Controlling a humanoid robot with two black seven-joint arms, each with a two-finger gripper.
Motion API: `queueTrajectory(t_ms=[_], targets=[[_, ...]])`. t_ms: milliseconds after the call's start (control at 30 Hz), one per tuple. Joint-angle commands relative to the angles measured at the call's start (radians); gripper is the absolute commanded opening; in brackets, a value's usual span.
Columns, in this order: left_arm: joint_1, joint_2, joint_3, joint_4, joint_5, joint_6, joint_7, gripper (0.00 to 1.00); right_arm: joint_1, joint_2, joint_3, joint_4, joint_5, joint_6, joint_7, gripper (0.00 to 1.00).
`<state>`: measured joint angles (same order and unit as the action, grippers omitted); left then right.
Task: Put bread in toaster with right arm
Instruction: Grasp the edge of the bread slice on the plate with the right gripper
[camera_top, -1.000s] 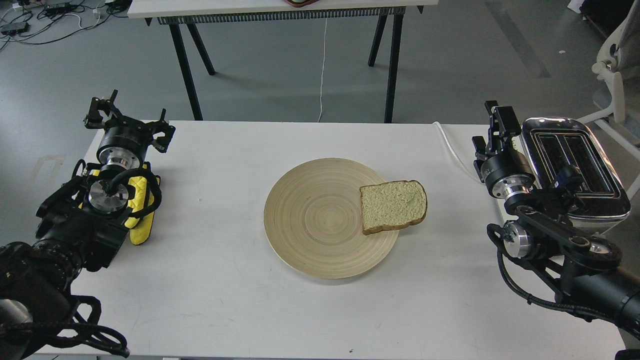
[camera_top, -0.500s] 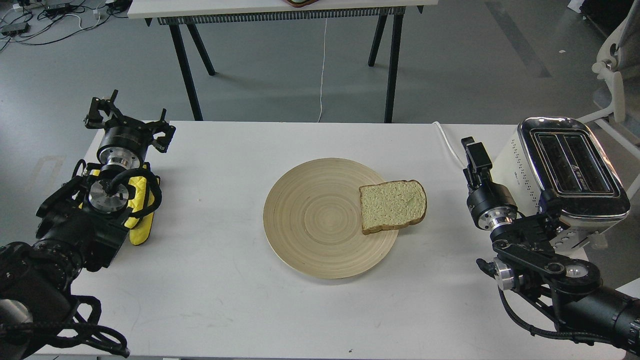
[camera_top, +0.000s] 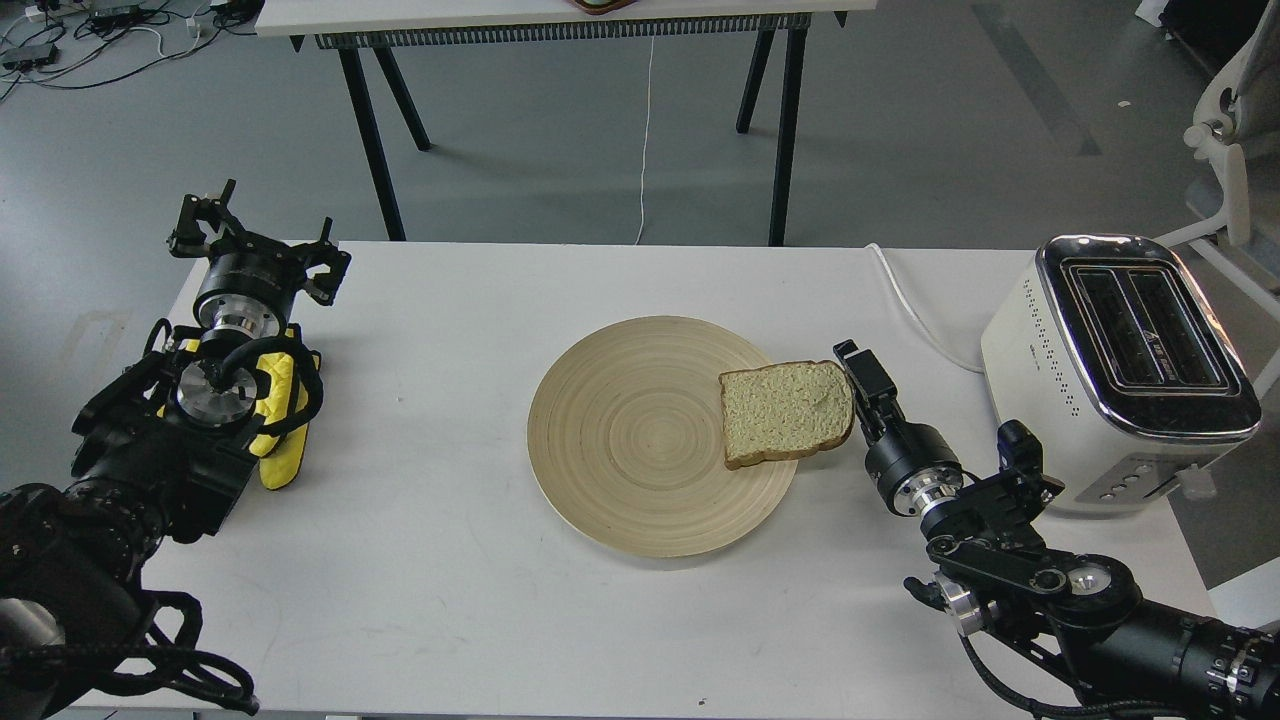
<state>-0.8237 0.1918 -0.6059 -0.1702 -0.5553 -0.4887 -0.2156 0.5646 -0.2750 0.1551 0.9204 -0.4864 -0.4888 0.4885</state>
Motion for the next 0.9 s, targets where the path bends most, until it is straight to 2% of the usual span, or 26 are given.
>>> queueTrajectory(t_ms=[0, 333, 533, 733, 867], targets=[[0.0, 0.0, 0.0, 0.0, 0.0, 0.0, -0.001, 1.0, -0.006, 0.0, -0.005, 0.0, 0.0, 0.0, 0.0, 0.64], [0.0, 0.0, 0.0, 0.0, 0.0, 0.0, -0.001, 1.0, -0.008, 0.0, -0.042, -0.003, -0.001, 0.0, 0.0, 0.35], [0.0, 0.0, 0.0, 0.0, 0.0, 0.0, -0.001, 1.0, -0.003, 0.0, -0.045, -0.002, 0.0, 0.0, 0.0, 0.03], [0.0, 0.0, 0.0, 0.0, 0.0, 0.0, -0.001, 1.0, 0.003, -0.016, -0.005, 0.053, 0.002, 0.0, 0.0, 0.0], [0.0, 0.0, 0.0, 0.0, 0.0, 0.0, -0.001, 1.0, 0.001, -0.116, 0.119, 0.165, 0.002, 0.0, 0.0, 0.0]])
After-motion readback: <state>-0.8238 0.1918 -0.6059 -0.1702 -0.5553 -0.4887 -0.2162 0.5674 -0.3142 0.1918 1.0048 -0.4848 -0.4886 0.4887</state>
